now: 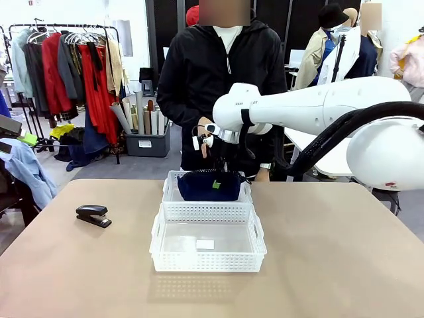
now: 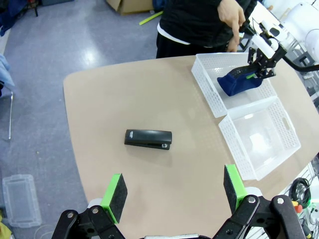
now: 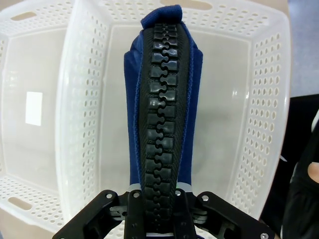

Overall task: Distribute items into two baskets.
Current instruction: Place the picked Pencil pouch into the Organizing basket as instructed by the person.

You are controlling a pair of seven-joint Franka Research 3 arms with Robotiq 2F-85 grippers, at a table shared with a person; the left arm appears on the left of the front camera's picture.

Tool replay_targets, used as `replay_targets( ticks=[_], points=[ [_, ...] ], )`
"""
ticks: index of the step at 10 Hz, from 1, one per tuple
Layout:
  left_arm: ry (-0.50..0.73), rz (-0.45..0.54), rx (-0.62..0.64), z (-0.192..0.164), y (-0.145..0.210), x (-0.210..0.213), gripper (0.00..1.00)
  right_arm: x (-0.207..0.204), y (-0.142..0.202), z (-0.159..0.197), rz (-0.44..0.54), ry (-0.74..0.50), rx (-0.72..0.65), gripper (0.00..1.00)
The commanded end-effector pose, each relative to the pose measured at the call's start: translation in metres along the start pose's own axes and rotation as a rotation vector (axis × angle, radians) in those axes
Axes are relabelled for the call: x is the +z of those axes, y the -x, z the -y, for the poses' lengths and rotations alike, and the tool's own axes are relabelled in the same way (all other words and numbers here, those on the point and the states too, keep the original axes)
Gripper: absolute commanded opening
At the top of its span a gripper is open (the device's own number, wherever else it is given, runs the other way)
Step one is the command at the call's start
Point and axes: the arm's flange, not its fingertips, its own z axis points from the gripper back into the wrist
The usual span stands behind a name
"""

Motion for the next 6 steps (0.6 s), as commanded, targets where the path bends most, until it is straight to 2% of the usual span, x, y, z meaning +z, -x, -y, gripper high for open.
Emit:
replay_targets(
  ticks=[1, 6],
  points=[
    [0.010, 0.002, -0.002, -0.001, 0.000, 0.000, 1.00, -0.005, 0.007, -0.006, 0.050, 0.028, 0.044, 0.00],
    [0.010, 0.002, -0.002, -0.001, 0.000, 0.000, 1.00, -0.033, 0.014, 0.003, 0.057, -0.021, 0.024, 0.00]
  ],
)
